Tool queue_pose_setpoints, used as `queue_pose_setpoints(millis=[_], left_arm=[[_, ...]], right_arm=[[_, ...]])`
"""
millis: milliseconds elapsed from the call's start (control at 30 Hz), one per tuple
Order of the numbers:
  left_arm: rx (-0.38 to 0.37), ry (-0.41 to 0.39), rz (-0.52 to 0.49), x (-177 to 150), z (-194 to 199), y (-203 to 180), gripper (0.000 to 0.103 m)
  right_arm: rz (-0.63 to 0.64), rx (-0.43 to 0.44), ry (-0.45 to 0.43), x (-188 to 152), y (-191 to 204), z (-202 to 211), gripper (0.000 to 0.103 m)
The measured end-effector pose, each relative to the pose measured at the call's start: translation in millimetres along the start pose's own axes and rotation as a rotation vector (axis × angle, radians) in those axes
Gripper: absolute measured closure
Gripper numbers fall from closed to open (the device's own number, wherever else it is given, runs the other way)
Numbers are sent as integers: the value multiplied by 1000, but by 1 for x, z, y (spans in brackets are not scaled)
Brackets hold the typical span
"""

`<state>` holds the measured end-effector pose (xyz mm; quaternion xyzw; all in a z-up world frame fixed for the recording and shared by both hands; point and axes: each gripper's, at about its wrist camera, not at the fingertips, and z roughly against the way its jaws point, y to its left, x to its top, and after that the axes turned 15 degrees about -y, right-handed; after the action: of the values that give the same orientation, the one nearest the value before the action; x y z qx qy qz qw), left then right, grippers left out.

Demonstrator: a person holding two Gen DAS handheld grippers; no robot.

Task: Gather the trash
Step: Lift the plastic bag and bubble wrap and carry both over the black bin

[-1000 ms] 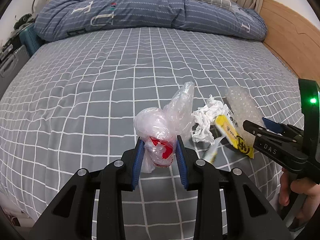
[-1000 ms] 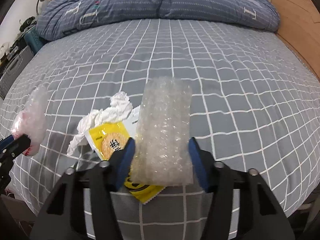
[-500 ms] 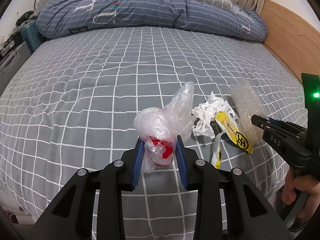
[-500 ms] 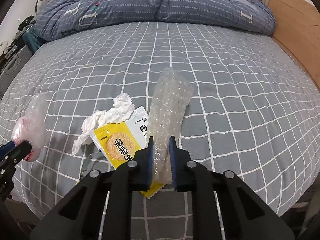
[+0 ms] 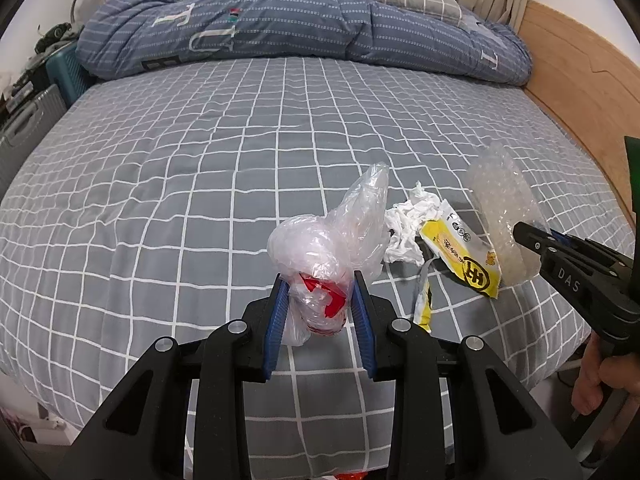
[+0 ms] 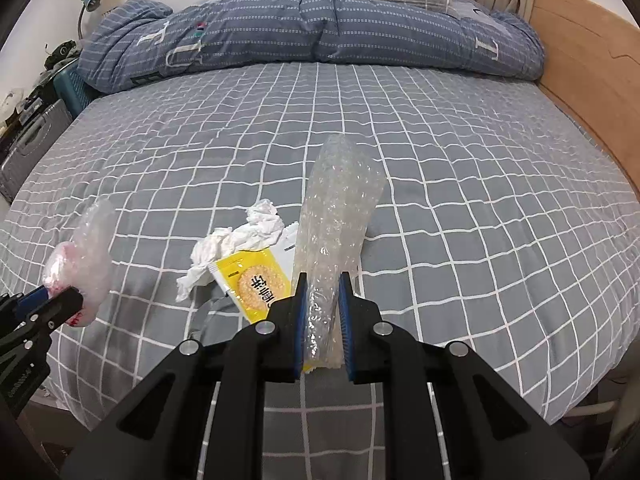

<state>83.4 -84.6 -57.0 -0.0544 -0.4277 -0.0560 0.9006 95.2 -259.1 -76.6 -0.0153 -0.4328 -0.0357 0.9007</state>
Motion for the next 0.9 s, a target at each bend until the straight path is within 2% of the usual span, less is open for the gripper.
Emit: queue_pose_setpoints(millis=[467, 900], left_arm=[[-5, -3, 3, -7, 28, -3, 72], [-8, 2, 5, -23, 51, -8, 72]], right_arm=[[14, 15, -39, -4, 9, 41, 89], [11, 28, -47, -24, 17, 77, 89]])
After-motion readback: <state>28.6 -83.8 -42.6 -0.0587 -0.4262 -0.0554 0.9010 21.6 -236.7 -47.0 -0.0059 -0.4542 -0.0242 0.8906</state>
